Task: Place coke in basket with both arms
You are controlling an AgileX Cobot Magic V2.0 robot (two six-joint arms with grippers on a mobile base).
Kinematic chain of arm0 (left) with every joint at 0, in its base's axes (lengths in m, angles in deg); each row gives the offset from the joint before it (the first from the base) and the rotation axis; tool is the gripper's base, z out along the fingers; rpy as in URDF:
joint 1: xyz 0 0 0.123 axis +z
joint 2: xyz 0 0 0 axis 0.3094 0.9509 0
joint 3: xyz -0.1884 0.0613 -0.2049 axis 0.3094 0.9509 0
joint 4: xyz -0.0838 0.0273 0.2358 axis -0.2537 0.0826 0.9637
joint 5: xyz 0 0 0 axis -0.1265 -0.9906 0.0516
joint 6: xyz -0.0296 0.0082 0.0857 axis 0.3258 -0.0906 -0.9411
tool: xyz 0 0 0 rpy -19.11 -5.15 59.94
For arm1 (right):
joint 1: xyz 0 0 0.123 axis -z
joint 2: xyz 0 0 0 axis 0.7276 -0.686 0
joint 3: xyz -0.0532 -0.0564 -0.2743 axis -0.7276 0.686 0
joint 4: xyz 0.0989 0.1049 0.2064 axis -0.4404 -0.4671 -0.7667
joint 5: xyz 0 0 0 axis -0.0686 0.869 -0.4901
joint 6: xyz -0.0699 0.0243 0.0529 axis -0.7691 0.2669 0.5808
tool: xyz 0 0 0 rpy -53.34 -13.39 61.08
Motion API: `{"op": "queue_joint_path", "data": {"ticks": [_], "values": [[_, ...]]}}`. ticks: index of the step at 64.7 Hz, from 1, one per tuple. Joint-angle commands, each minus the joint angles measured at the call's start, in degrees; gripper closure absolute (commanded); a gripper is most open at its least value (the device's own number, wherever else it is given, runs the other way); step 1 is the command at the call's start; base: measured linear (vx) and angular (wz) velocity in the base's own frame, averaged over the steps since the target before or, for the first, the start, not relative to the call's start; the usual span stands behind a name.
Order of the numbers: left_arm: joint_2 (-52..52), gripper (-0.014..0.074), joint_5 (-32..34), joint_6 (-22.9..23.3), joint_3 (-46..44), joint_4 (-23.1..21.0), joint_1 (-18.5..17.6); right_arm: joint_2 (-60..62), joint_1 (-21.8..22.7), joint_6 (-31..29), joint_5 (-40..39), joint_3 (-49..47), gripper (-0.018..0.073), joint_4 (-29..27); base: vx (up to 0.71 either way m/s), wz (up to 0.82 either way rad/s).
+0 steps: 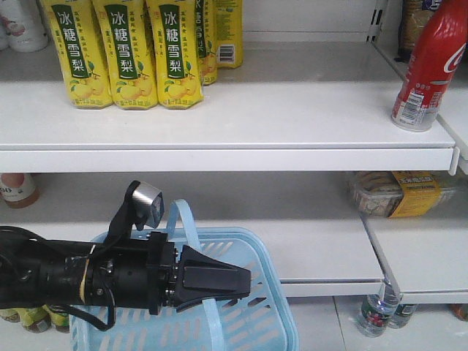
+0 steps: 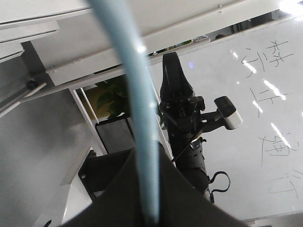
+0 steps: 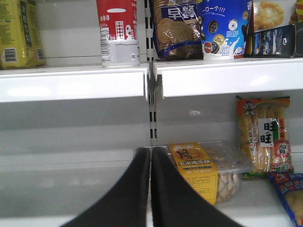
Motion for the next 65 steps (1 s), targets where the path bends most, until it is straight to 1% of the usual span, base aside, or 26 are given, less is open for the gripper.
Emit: {"op": "queue_joint_path", "data": {"ticks": [1,65], "values": [[-2.20,0.0601,10.53,-0.79,-1.25,-3.53,-0.18,0.63,0.33,-0.26,-4.40,1.02,0.0564,0.39,0.01,-0.01],[-2.20,0.0601,10.53,-0.79,-1.25,-3.53,-0.18,0.63,0.33,-0.26,-4.40,1.02,0.0564,0.39,0.01,0.00]]}}
